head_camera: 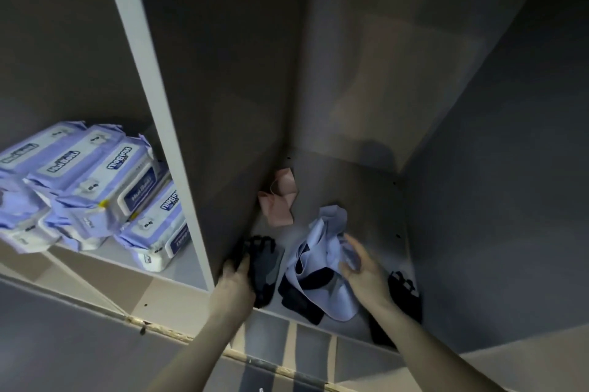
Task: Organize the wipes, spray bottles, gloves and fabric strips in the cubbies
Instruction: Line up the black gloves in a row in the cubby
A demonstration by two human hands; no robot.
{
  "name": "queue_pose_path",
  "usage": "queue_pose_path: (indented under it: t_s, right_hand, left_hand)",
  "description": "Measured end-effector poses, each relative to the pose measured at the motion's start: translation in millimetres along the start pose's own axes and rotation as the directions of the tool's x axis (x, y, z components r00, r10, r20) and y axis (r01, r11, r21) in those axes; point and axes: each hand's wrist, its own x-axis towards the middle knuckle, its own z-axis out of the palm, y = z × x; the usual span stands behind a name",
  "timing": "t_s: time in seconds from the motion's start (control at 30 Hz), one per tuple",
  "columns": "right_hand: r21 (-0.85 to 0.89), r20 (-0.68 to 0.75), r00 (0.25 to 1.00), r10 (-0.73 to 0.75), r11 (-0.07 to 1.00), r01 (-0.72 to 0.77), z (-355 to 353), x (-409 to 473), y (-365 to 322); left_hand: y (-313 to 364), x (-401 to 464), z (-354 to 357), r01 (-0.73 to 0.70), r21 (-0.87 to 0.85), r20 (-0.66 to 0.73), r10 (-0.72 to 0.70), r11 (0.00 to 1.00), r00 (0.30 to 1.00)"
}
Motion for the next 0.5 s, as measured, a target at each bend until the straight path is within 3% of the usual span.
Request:
queue_pose_path:
  t_s: [0.03,0.1,0.2,0.3,0.4,0.5]
  right_hand:
    - [-0.096,0.026,0.999,-0.042,0.994,0.045,0.7,6.2,0.7]
    - [-0.226,0.11,0.991,-0.079,0.969,0.103,5.8,17.1,-5.6]
    - [-0.349,0.213,0.977,-0.01,0.933,0.085,17.0,27.3,-11.3]
    - [-0.396,0.177,0.98,0.085,0.918,-0.008,17.1,31.9,-0.7]
    - [-0.198,0.001,0.993,0.119,0.973,-0.116,2.1,35.0,1.6]
    - [0.098,-0.107,0.99,0.087,0.992,-0.076,-25.1,38.0,-7.4]
  left_hand:
    - [-0.1,-3.0,1.9,-0.063,0.142,-0.06,0.072,0.988,0.996]
    - [0.6,-8.0,7.8,-0.187,0.338,-0.049,0.216,0.922,0.975]
    - [-9.0,-4.1,23.3,-0.311,0.444,0.069,0.314,0.84,0.947]
    - [-23.1,0.9,36.2,-0.329,0.468,0.128,0.306,0.82,0.943]
    - [-23.7,0.2,39.2,-0.318,0.47,0.129,0.292,0.823,0.948]
    - [-14.7,3.3,34.4,-0.311,0.477,0.066,0.319,0.822,0.945]
